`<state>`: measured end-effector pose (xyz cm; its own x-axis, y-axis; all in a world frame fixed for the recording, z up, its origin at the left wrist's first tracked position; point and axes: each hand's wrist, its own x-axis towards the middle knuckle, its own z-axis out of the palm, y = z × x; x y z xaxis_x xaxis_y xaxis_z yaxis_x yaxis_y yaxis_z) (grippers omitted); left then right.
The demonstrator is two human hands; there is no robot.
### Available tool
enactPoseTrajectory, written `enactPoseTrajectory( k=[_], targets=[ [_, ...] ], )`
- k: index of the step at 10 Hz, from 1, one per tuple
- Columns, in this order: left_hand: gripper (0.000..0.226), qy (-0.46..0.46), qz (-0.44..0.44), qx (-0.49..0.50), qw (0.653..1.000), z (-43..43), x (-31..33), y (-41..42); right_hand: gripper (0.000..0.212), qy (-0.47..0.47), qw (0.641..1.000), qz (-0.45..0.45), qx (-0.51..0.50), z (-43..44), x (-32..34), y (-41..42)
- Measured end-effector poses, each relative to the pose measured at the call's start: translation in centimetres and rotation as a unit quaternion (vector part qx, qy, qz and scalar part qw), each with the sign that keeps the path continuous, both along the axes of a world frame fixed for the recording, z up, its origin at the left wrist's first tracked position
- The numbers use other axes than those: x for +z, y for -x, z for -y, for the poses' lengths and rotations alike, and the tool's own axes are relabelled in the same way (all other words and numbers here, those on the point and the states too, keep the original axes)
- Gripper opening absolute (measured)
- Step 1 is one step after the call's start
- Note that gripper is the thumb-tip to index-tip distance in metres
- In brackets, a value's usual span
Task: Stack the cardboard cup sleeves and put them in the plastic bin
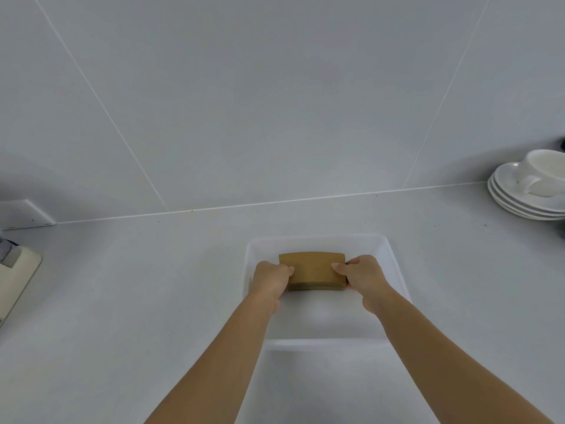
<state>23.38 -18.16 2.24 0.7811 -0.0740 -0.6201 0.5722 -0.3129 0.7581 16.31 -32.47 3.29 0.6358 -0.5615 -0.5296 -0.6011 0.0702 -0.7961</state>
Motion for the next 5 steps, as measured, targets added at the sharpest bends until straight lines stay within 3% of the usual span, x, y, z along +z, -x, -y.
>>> enactPoseTrajectory(
  k=[2,4,5],
  targets=[
    [0.039,0.020,-0.012,-0.013,1.000,-0.2,0.2,0.1,0.045,0.005,1.000,0.000,0.010,0.0,0.1,0.1],
    [0.049,0.033,-0.024,-0.023,0.999,-0.3,0.7,0.1,0.031,-0.008,1.000,0.005,0.012,0.2,0.5,0.2],
    [0.053,0.023,-0.021,-0.019,0.999,-0.6,1.6,0.5,0.041,0.013,1.000,0.010,0.014,0.3,0.8,0.4]
  ],
)
